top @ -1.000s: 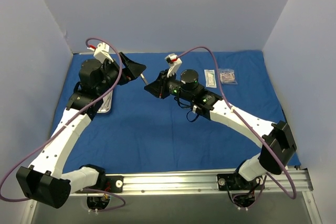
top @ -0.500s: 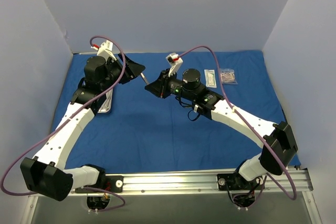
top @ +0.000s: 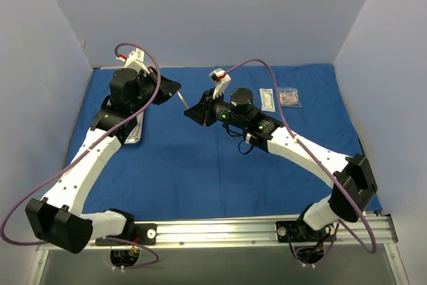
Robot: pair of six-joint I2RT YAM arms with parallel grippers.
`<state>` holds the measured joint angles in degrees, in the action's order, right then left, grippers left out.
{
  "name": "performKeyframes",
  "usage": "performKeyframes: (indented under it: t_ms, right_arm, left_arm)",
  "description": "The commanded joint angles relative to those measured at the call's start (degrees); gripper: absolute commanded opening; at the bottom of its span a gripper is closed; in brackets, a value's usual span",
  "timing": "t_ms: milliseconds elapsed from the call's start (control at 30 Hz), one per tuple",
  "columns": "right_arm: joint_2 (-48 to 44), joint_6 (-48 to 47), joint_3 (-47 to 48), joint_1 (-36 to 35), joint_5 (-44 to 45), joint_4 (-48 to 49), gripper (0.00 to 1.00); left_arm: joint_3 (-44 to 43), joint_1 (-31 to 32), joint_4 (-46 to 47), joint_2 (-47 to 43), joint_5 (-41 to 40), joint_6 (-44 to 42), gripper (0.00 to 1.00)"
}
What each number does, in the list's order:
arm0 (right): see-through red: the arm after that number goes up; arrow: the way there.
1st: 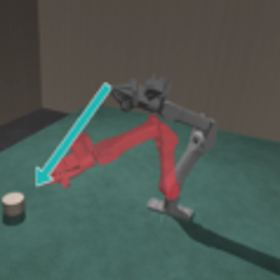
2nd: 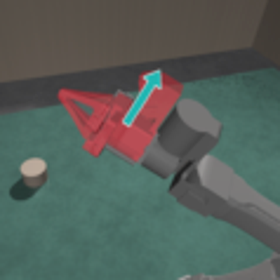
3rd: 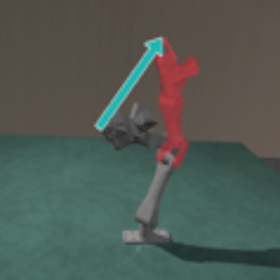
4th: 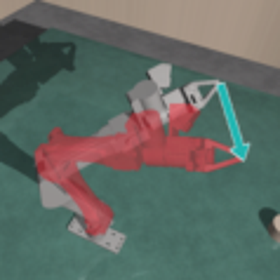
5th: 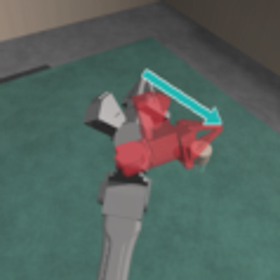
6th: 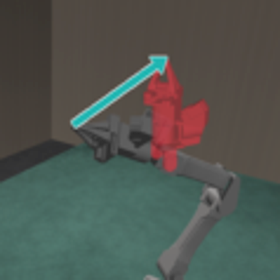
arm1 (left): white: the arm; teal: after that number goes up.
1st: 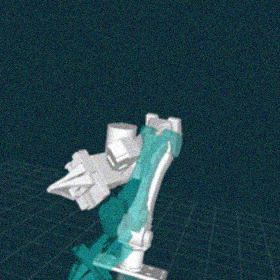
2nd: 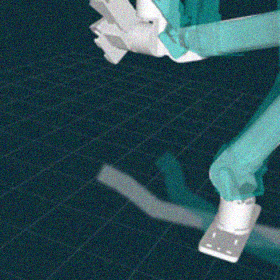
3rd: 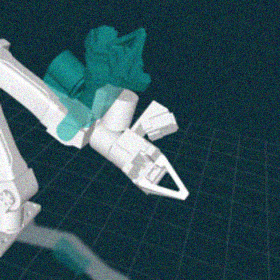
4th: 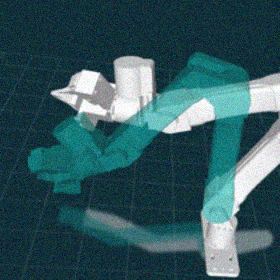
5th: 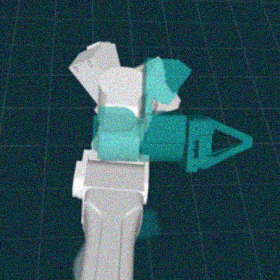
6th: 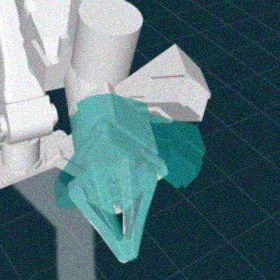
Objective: Open and lay out the surgical kit
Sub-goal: Place the medical item in the surgical kit.
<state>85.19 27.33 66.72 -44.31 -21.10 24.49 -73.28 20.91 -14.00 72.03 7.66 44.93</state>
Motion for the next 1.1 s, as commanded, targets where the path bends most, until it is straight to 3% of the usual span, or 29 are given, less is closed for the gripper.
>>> performKeyframes:
  t_ms: [0,100,233,333,567,1067]
  right_arm:
    - [0.1,-1.5,1.7,0.0,-0.2,0.6,0.01]
    - [-0.3,-2.3,2.4,0.1,0.6,-0.8,0.13]
    - [-1.3,-4.7,4.6,0.1,2.8,-6.4,0.39]
    - [-2.1,-8.4,7.2,-0.9,7.0,-11.8,0.48]
    - [-1.6,-17.8,13.2,-9.2,25.4,-20.5,0.52]
    - [3.1,-24.7,15.2,-19.0,45.4,-22.2,0.48]
  left_arm:
    - [-3.0,0.5,-1.3,0.4,-4.0,-1.9,0.08]
    - [-3.4,1.7,-2.3,0.5,-6.2,-2.8,0.02]
    - [-5.6,3.2,-6.7,1.1,-10.7,-3.7,0.02]
    - [-7.8,4.8,-11.2,2.2,-15.1,-4.5,0.02]
    - [-15.6,8.5,-22.5,6.2,-23.3,-2.8,0.02]
    - [-22.4,11.4,-33.2,10.2,-28.2,4.0,0.02]
